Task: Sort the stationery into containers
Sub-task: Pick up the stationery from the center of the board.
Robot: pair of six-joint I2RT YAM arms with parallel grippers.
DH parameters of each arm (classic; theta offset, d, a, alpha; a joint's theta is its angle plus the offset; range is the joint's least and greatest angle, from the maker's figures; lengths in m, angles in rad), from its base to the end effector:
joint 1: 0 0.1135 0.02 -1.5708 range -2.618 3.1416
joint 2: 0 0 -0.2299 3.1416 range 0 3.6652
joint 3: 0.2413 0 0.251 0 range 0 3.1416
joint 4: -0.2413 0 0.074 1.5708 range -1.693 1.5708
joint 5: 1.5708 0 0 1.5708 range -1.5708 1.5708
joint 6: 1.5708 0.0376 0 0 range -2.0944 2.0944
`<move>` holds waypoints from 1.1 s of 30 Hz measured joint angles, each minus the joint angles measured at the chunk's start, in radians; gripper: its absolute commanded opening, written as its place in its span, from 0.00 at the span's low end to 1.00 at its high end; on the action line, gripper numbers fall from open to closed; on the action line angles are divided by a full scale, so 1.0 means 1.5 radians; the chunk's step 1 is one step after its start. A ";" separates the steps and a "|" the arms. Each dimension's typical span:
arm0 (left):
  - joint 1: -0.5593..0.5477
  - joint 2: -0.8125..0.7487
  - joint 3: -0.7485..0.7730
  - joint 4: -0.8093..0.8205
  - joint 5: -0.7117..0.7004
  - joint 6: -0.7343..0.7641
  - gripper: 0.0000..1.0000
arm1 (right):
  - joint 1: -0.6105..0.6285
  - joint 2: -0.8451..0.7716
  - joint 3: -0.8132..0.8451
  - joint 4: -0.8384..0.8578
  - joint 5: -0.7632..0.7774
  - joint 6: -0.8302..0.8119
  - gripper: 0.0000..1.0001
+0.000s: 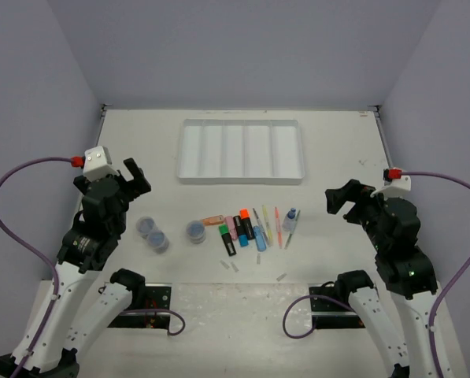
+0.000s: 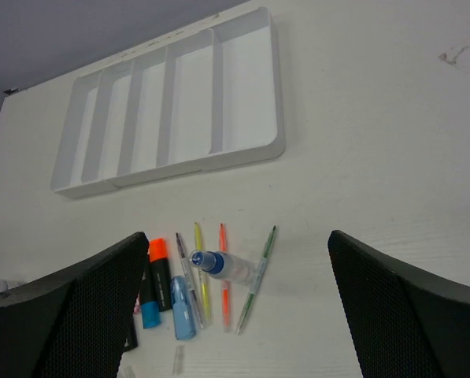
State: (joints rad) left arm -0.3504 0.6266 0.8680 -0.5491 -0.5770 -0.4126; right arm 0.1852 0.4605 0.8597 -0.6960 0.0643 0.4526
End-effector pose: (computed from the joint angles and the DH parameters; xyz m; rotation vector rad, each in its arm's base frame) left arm 0.1542 -0.0345 0.3329 -0.4430 1.7729 0.0055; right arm 0.1203 0.0201 0.3330 0.2956 1.8611 0.3795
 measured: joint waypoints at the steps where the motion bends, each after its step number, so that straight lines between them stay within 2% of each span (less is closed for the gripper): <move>1: 0.000 0.000 0.000 0.000 0.000 0.000 1.00 | 0.000 0.000 0.000 0.000 0.001 0.000 0.99; 6: 0.000 -0.001 0.000 0.000 0.001 0.000 1.00 | 0.000 -0.016 -0.005 0.012 -0.008 0.001 0.99; 10: 0.000 0.000 0.000 0.001 0.009 0.000 1.00 | 0.000 -0.039 -0.044 0.069 -0.075 0.010 0.99; 13: 0.000 0.001 0.000 0.001 0.017 0.000 1.00 | 0.004 -0.014 -0.083 0.108 -0.141 0.028 0.99; 16: 0.000 0.005 0.000 0.003 0.026 0.001 1.00 | 0.047 0.043 -0.120 0.126 -0.146 0.051 0.99; 19: 0.000 0.014 0.000 0.005 0.036 0.002 1.00 | 0.147 0.101 -0.155 0.126 -0.099 0.074 0.99; 24: 0.000 0.030 0.000 0.006 0.057 0.003 1.00 | 0.310 0.213 -0.151 0.116 0.023 0.104 0.99; 28: 0.000 0.039 0.000 0.006 0.071 0.003 1.00 | 0.337 0.332 -0.129 0.121 0.110 0.124 0.97; 33: 0.000 0.042 -0.002 0.006 0.084 0.004 1.00 | 0.338 0.403 -0.124 0.140 0.174 0.141 0.76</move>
State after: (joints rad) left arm -0.3504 0.6899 0.8644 -0.5405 -0.4508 -0.4060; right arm 0.6915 1.0646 0.6731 -0.4857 0.3246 0.6642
